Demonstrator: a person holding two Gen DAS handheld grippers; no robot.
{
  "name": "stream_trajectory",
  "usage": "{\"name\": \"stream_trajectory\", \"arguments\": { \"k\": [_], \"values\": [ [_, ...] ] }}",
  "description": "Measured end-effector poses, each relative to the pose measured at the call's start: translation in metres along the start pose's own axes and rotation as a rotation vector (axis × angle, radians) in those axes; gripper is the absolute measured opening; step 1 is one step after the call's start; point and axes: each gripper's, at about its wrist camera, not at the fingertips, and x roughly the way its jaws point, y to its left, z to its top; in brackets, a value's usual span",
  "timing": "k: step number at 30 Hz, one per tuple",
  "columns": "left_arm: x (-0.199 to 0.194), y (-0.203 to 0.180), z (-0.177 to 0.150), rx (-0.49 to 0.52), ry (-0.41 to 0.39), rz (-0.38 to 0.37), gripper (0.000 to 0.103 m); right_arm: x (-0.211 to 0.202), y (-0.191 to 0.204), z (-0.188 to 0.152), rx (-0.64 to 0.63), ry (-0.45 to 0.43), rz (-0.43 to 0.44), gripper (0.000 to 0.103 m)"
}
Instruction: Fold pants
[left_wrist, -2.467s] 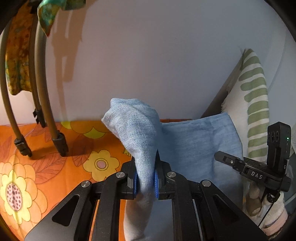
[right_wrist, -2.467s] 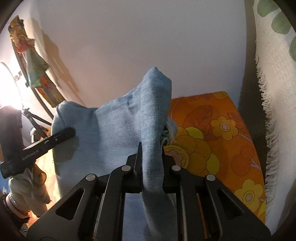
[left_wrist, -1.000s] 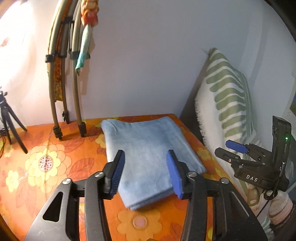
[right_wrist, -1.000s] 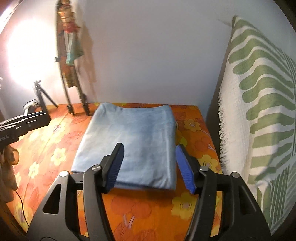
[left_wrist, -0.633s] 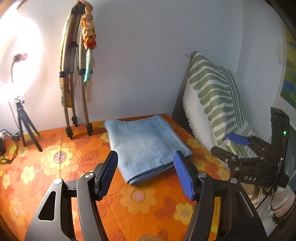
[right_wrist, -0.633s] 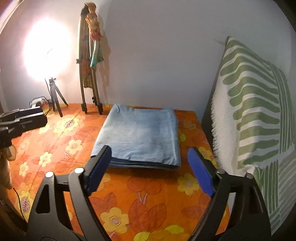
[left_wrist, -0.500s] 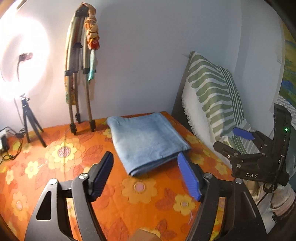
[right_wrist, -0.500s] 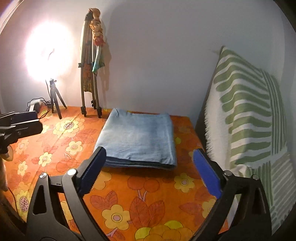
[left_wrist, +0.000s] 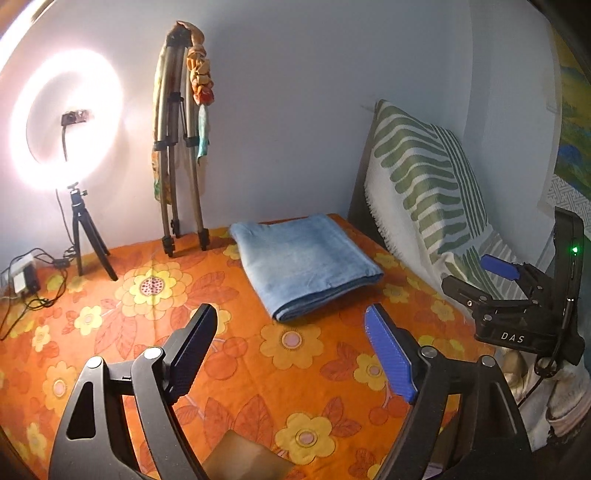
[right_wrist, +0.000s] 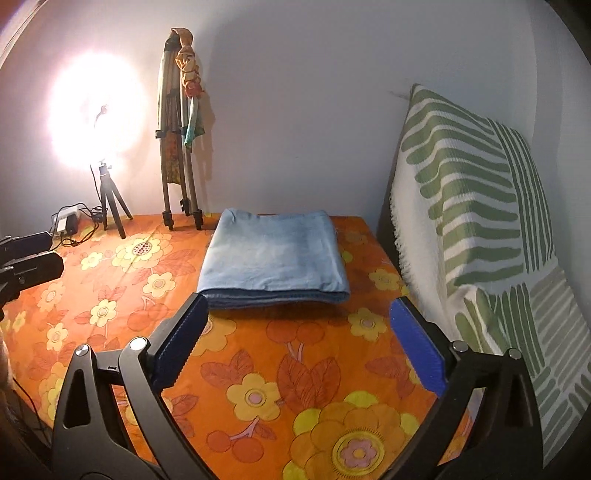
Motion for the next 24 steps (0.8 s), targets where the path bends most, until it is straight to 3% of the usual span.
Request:
{"name": "stream_trajectory", "arguments": {
  "k": [24],
  "values": [
    [-0.012, -0.001, -0.006, 0.020, 0.002, 0.029, 0.082, -0.007, 0.008, -0.009, 0.011, 0.009, 0.002, 0.101]
  ]
}}
